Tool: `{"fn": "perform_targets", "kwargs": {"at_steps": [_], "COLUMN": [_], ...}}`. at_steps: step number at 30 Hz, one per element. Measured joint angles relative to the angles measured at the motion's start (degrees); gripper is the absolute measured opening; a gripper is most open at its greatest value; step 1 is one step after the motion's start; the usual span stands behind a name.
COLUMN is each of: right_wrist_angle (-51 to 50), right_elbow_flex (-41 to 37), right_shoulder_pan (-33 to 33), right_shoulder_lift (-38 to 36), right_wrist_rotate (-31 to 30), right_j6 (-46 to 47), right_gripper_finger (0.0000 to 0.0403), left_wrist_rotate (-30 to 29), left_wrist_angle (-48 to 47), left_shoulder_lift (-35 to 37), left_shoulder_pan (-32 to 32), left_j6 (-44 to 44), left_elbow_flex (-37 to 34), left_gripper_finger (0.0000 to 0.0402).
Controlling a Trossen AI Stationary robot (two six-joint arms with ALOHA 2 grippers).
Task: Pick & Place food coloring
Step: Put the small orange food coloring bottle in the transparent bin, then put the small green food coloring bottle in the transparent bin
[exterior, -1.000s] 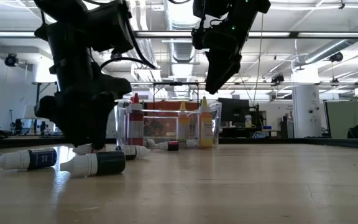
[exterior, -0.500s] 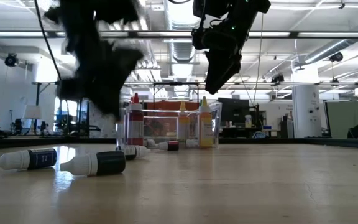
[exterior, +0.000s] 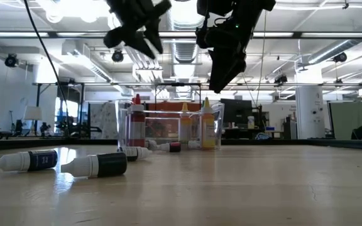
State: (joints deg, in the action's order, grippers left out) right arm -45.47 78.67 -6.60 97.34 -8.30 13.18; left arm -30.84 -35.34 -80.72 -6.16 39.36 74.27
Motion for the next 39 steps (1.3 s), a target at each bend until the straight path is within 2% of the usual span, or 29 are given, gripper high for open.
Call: {"fn": "perform_targets", "kwargs": {"at_steps": [2, 4, 9, 13, 16, 20, 24, 28, 33, 39], "right_wrist_angle": [-0.7, -1.4, -0.1, 5.4, 10.1, 11.5, 17.2, 25.3, 28.4, 23.7], "right_elbow_flex": [0.0, 0.0, -0.1, -1.6, -4.3, -4.9, -4.9, -3.7, 1.2, 9.4], "right_shoulder_pan": [0.1, 0.1, 0.2, 1.6, 2.8, 5.2, 8.3, 9.6, 9.5, 11.7], "right_shoulder_lift": [-0.8, -1.8, -3.5, -3.4, -1.8, 0.8, 3.2, 7.5, 14.7, 25.5], "right_wrist_rotate": [-1.8, -3.7, -6.3, -0.3, 5.6, 7.1, 14.9, 18.5, 19.5, 17.9], "right_j6": [0.3, 0.9, 0.9, -5.0, -13.1, -15.2, -23.2, -24.7, -24.9, -22.1], "right_gripper_finger": [0.021, 0.021, 0.021, 0.021, 0.021, 0.021, 0.021, 0.021, 0.021, 0.021], "left_wrist_rotate": [7.8, 12.7, 11.4, 11.0, 11.0, 11.0, 9.8, 5.9, 3.4, 1.6], "left_wrist_angle": [-1.4, -1.6, -1.5, -4.3, -11.3, -18.4, -19.8, -19.7, -18.9, -18.2], "left_shoulder_lift": [0.3, 1.3, 3.3, 4.9, 5.1, 6.0, 8.5, 11.8, 16.9, 22.3], "left_shoulder_pan": [-0.5, 0.4, 6.0, 10.1, 12.1, 15.7, 21.0, 26.0, 30.9, 33.4], "left_j6": [0.3, -1.8, -14.1, -17.8, -12.9, -0.6, 8.9, 20.4, 29.9, 31.2], "left_elbow_flex": [2.4, 4.5, 7.2, 5.2, 2.4, -2.4, -8.5, -15.0, -22.3, -27.7], "left_gripper_finger": [0.0126, 0.0137, 0.0143, 0.0144, 0.0144, 0.0144, 0.0145, 0.0145, 0.0145, 0.0145]}}
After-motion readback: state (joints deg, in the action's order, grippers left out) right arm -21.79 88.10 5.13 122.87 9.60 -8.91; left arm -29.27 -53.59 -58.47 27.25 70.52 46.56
